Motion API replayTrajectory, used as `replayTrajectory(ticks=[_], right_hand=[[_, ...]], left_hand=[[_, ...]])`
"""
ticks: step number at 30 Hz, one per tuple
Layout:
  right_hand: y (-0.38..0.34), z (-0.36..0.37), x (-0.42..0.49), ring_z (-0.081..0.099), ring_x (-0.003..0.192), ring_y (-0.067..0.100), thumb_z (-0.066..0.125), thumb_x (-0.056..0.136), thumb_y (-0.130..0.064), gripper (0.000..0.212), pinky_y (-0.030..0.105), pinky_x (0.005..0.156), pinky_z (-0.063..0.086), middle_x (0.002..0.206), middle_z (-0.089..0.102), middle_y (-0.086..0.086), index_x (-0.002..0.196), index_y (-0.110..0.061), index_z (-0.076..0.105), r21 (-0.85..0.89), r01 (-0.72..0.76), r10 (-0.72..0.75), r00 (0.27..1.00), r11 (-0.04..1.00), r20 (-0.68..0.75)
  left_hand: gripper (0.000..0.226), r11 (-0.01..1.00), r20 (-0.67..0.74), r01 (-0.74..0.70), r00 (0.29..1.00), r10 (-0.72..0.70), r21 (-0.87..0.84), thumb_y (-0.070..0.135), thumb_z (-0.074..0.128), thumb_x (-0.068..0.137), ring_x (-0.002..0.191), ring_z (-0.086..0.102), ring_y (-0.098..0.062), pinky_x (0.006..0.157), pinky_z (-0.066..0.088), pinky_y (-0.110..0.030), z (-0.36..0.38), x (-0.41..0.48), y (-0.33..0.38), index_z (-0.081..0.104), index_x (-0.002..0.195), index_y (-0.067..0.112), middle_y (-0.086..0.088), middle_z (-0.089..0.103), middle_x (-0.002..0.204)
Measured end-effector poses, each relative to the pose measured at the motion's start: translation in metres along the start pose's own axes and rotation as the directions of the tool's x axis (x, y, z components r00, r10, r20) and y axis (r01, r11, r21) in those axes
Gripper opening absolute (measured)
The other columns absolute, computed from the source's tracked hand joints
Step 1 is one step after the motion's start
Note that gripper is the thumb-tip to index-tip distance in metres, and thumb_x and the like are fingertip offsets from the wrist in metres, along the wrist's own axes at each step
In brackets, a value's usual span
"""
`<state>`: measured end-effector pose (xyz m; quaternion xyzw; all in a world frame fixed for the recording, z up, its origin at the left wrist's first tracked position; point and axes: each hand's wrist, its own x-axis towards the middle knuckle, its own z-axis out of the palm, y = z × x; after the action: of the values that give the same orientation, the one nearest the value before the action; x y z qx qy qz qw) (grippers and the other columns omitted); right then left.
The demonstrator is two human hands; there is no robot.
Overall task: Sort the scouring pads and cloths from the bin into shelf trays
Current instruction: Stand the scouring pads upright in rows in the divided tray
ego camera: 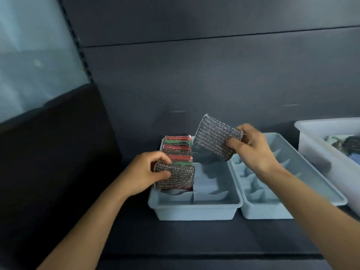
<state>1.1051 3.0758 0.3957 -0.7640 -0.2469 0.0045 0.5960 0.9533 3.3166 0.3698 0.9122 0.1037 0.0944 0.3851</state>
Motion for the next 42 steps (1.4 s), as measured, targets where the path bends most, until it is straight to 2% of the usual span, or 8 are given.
replayTrajectory(ticks=[3, 9, 16, 20, 23, 30, 37, 42], right_hand=[[0.002, 0.006, -0.005, 0.041, 0.051, 0.007, 0.063, 0.083, -0.003, 0.020, 0.023, 0.051, 0.037, 0.064, 0.052, 0.003, 0.077, -0.017, 0.051, -0.009, 0.022, -0.022, 1.000, 1.000, 0.016], [0.004, 0.016, -0.020, 0.054, 0.065, 0.017, 0.070, 0.081, 0.000, 0.024, 0.037, 0.066, 0.048, 0.076, 0.065, 0.012, 0.088, -0.018, 0.056, -0.026, 0.097, -0.094, 0.990, 0.995, 0.106], [0.015, 0.045, -0.040, 0.050, 0.060, 0.019, 0.073, 0.082, -0.009, 0.022, 0.030, 0.059, 0.046, 0.079, 0.065, 0.014, 0.084, -0.024, 0.057, -0.012, 0.146, -0.138, 0.958, 0.989, 0.253], [0.021, 0.063, -0.042, 0.058, 0.063, 0.015, 0.071, 0.077, -0.021, 0.019, 0.037, 0.068, 0.053, 0.075, 0.064, -0.008, 0.083, -0.030, 0.055, -0.247, 0.273, -0.176, 0.919, 0.930, 0.353], [0.020, 0.070, -0.042, 0.047, 0.055, 0.002, 0.069, 0.079, -0.018, 0.017, 0.031, 0.065, 0.049, 0.075, 0.058, -0.012, 0.085, -0.029, 0.058, -0.422, 0.358, -0.187, 0.900, 0.833, 0.394], [0.010, 0.092, -0.041, 0.059, 0.089, 0.024, 0.060, 0.083, -0.023, 0.011, 0.027, 0.066, 0.035, 0.095, 0.065, -0.003, 0.093, -0.025, 0.057, -0.609, 0.479, -0.135, 0.842, 0.631, 0.522], [0.011, 0.090, -0.039, 0.059, 0.095, 0.026, 0.065, 0.085, -0.024, 0.018, 0.027, 0.070, 0.036, 0.103, 0.065, 0.003, 0.102, -0.019, 0.059, -0.596, 0.508, -0.084, 0.800, 0.621, 0.594], [0.011, 0.043, -0.039, 0.057, 0.100, 0.015, 0.067, 0.084, -0.043, 0.041, 0.032, 0.082, 0.048, 0.113, 0.059, -0.006, 0.121, -0.028, 0.056, -0.472, 0.441, -0.145, 0.829, 0.763, 0.540]], left_hand=[[0.023, 0.982, -0.064, -0.001, 0.998, 0.013, 0.191, 0.028, 0.080, 0.079, 0.096, 0.061, 0.000, 0.085, 0.051, -0.030, 0.013, 0.001, -0.002, 0.065, 0.089, 0.041, 0.021, 0.065, 0.101], [0.020, 0.905, -0.095, -0.079, 0.987, 0.130, 0.418, 0.033, 0.081, 0.076, 0.101, 0.052, -0.005, 0.093, 0.044, -0.033, 0.031, 0.007, -0.017, 0.070, 0.093, 0.030, 0.020, 0.051, 0.100], [0.025, 0.955, -0.089, -0.121, 0.985, 0.150, 0.270, 0.027, 0.080, 0.078, 0.101, 0.048, -0.010, 0.094, 0.043, -0.033, 0.023, 0.015, -0.041, 0.075, 0.101, 0.020, 0.014, 0.054, 0.099], [0.023, 0.981, -0.059, -0.147, 0.986, 0.156, 0.126, 0.008, 0.071, 0.086, 0.103, 0.056, -0.012, 0.095, 0.046, -0.035, 0.012, 0.013, -0.047, 0.075, 0.106, 0.018, 0.017, 0.060, 0.100], [0.026, 0.988, -0.061, -0.136, 0.988, 0.141, 0.074, 0.004, 0.070, 0.087, 0.102, 0.060, -0.008, 0.090, 0.050, -0.035, 0.007, 0.011, -0.045, 0.076, 0.104, 0.022, 0.012, 0.065, 0.103], [0.025, 0.965, -0.006, -0.134, 0.990, 0.139, 0.226, 0.005, 0.067, 0.089, 0.109, 0.056, -0.007, 0.101, 0.044, -0.028, 0.007, 0.009, -0.041, 0.075, 0.106, 0.022, 0.012, 0.061, 0.107], [0.023, 0.948, -0.078, -0.076, 0.991, 0.105, 0.310, 0.012, 0.063, 0.093, 0.108, 0.054, -0.009, 0.097, 0.043, -0.029, 0.015, 0.011, -0.016, 0.073, 0.111, 0.022, 0.011, 0.061, 0.107], [0.022, 0.960, -0.160, -0.179, 0.963, 0.216, 0.214, 0.015, 0.064, 0.092, 0.107, 0.058, -0.006, 0.094, 0.044, -0.025, 0.036, 0.019, 0.031, 0.072, 0.111, 0.023, 0.013, 0.063, 0.108]])
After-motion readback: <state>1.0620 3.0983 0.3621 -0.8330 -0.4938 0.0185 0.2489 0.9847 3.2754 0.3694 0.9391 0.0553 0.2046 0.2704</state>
